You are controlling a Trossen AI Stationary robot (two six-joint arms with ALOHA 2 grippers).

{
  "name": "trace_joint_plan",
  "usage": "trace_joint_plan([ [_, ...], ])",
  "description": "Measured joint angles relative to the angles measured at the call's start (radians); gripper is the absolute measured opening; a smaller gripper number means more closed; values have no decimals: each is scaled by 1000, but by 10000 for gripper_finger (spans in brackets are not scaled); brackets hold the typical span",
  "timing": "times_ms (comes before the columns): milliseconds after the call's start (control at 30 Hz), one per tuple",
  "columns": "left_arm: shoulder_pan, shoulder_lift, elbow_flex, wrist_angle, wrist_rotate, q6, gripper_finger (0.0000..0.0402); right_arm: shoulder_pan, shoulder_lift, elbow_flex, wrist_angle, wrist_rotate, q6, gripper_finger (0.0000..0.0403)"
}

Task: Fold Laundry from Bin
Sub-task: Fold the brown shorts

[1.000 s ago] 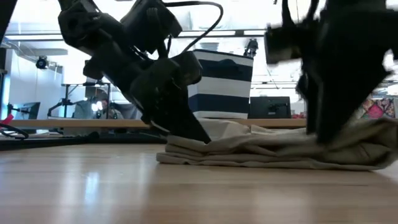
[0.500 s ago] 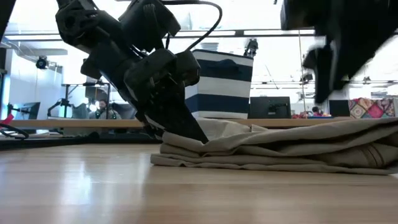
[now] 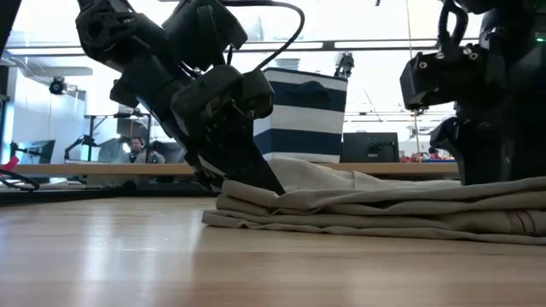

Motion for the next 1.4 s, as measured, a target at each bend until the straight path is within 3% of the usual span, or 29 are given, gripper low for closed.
trace_joint_plan([
  [67, 1, 0, 0, -3, 1, -4, 155, -19, -58, 16, -40, 11, -6, 256],
  [133, 1, -1, 0, -3, 1, -6, 155, -50, -126, 39, -15, 94, -41, 255],
  [233, 1, -1, -1, 2, 1, -7, 155, -143, -173, 34, 84, 187, -211, 248],
  [300, 3, -1, -1, 2, 3, -8, 155, -217, -169, 6, 205, 188, -344, 233],
  [433, 3, -1, -1, 3, 5, -10, 155, -346, -138, -66, 489, 161, -428, 153],
  [567, 3, -1, -1, 4, 8, -22, 155, -421, -49, -183, 913, 68, -524, 34],
  [600, 4, -1, -1, 4, 11, -22, 155, -430, -13, -200, 1013, 47, -556, 24],
  [767, 4, -1, -1, 3, 16, -25, 155, -458, 240, -216, 1256, 53, -619, 10],
  [967, 3, -2, -1, -5, 37, -39, 155, -489, 478, -217, 1672, 102, -621, 9],
  [1067, 3, -3, -1, -13, 51, -38, 155, -496, 497, -223, 1761, 105, -597, 9],
  [1267, 3, -3, -1, -14, 58, -52, 155, -501, 379, -294, 1719, 163, -610, 9],
  [1400, 3, -3, -1, -14, 61, -71, 155, -508, 413, -336, 1766, 175, -629, 9],
])
